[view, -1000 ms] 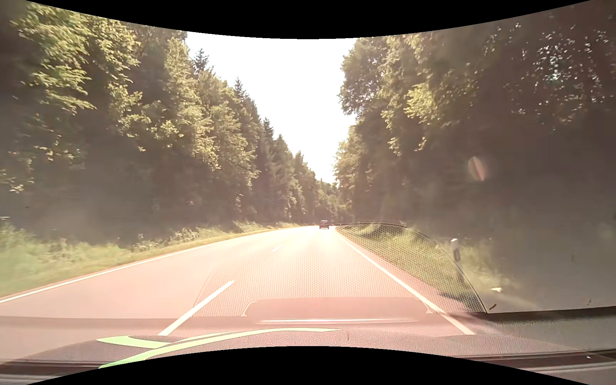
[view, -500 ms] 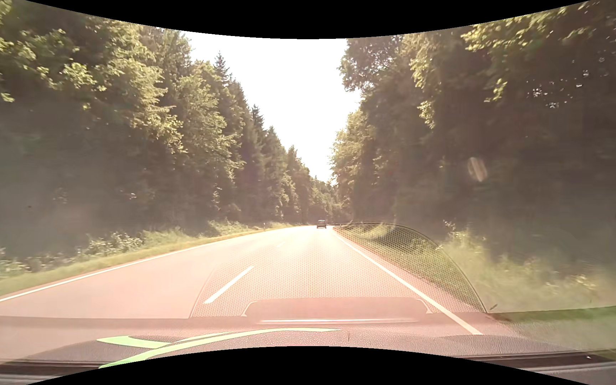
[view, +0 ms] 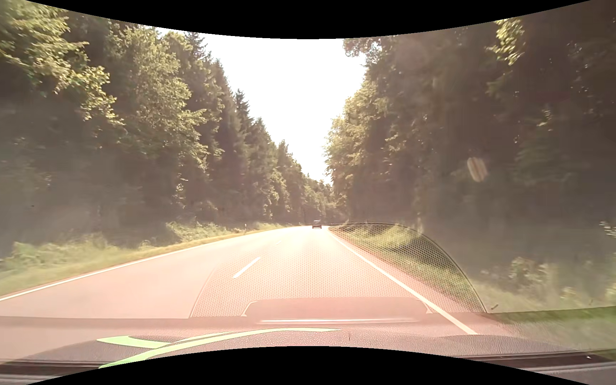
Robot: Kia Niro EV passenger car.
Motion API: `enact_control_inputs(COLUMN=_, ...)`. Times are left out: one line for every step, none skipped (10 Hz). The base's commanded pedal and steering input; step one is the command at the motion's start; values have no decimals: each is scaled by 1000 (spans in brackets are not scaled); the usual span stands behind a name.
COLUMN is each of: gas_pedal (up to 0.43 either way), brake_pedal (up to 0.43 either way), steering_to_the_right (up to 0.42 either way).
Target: Follow the waypoints while adhering to traffic rules and regulations
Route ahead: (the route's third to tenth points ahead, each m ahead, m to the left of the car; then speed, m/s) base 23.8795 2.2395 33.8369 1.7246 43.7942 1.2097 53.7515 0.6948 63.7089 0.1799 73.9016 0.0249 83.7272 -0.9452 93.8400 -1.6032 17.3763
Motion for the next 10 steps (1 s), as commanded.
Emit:
enact_control_inputs(gas_pedal=110, brake_pedal=0, steering_to_the_right=9)
enact_control_inputs(gas_pedal=110, brake_pedal=0, steering_to_the_right=6)
enact_control_inputs(gas_pedal=110, brake_pedal=0, steering_to_the_right=6)
enact_control_inputs(gas_pedal=110, brake_pedal=0, steering_to_the_right=5)
enact_control_inputs(gas_pedal=110, brake_pedal=0, steering_to_the_right=5)
enact_control_inputs(gas_pedal=110, brake_pedal=0, steering_to_the_right=5)
enact_control_inputs(gas_pedal=110, brake_pedal=0, steering_to_the_right=5)
enact_control_inputs(gas_pedal=110, brake_pedal=0, steering_to_the_right=5)
enact_control_inputs(gas_pedal=110, brake_pedal=0, steering_to_the_right=5)
enact_control_inputs(gas_pedal=110, brake_pedal=0, steering_to_the_right=4)
